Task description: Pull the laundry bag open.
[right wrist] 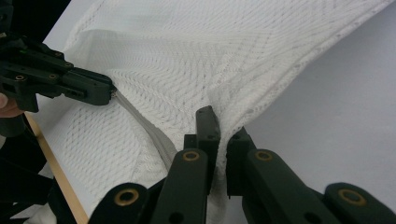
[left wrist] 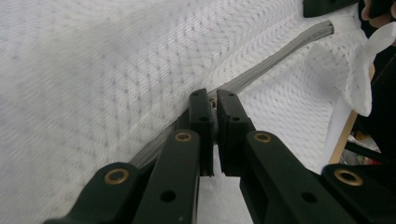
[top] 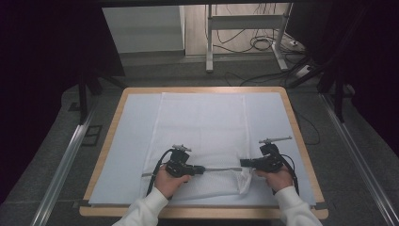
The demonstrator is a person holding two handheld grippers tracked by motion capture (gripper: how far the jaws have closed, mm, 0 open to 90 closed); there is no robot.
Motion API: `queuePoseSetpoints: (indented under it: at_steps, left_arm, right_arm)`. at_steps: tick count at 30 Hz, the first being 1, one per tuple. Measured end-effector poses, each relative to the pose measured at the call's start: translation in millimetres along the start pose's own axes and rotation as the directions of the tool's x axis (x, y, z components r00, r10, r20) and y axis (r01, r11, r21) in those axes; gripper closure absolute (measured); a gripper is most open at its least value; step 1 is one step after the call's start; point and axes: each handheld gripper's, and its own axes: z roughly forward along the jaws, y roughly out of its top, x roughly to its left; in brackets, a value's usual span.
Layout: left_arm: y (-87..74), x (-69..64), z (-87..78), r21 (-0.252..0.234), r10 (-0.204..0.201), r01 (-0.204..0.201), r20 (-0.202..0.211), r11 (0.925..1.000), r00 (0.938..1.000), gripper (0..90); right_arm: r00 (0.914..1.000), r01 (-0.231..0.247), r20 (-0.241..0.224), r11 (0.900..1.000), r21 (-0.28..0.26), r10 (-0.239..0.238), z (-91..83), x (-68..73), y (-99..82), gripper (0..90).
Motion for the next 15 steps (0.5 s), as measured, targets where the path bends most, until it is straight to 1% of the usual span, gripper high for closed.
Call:
queuePoseSetpoints:
  at_steps: [10, 12, 15]
  left_arm:
    - [-5.5, 4.1, -3.4, 0.004, -0.007, 0.007, -0.011, 1.0000, 0.9999, 86.6]
    - [-6.5, 5.1, -4.1, 0.001, -0.012, 0.012, -0.006, 0.9999, 0.9999, 86.6]
    - [-7.7, 5.3, -4.6, 0.004, -0.009, 0.010, -0.015, 0.9999, 0.9998, 86.6]
  right_arm:
    - [1.0000, 0.000, 0.002, 1.0000, 0.002, 0.000, 0.3, 0.1, -0.4, 87.7]
    - [1.0000, -0.001, 0.000, 1.0000, 0.003, 0.001, 0.3, 0.0, -0.3, 87.7]
    - [1.0000, 0.001, 0.001, 1.0000, 0.004, -0.001, 0.7, 0.2, -0.4, 87.7]
